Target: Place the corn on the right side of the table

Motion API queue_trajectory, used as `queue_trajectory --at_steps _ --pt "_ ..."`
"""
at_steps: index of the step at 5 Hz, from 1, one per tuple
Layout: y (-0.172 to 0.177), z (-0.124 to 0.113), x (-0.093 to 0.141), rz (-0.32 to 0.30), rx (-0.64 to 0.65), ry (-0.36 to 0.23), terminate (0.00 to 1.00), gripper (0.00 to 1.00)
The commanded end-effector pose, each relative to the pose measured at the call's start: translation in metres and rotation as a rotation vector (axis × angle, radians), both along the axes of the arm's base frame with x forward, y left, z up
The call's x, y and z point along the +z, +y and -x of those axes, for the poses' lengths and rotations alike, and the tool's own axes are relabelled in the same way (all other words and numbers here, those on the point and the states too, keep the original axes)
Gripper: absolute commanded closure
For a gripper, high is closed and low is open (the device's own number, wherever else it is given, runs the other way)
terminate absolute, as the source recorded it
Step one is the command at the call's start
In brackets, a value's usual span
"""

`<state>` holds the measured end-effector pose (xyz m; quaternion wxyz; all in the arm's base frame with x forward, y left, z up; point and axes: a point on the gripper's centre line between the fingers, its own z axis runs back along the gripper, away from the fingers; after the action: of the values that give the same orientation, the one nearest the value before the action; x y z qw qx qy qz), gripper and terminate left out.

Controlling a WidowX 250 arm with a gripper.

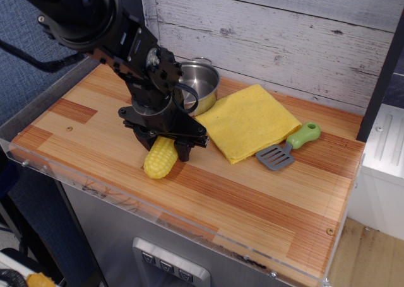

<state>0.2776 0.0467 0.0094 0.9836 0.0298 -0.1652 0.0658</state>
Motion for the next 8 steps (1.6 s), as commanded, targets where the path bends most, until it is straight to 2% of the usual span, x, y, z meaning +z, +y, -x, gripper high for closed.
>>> queue_trajectory --at_steps 1,3,4,5,6,8 --pt "0.001 0.001 0.046 0.032 0.020 -0.069 0.00 1.00" --pt "-0.001 -0.006 0.106 0.028 0.072 -0.208 0.00 1.00" --pt "-0.015 -0.015 0.128 0.035 0.061 -0.258 0.00 1.00" --pt "-0.048 -0.030 0.147 0.065 0.000 -0.303 0.00 1.00" --pt "-0.078 -0.045 0.154 0.095 -0.072 -0.322 0.00 1.00" --pt "-0.126 -0.051 0.133 0.096 -0.228 -0.266 0.00 1.00"
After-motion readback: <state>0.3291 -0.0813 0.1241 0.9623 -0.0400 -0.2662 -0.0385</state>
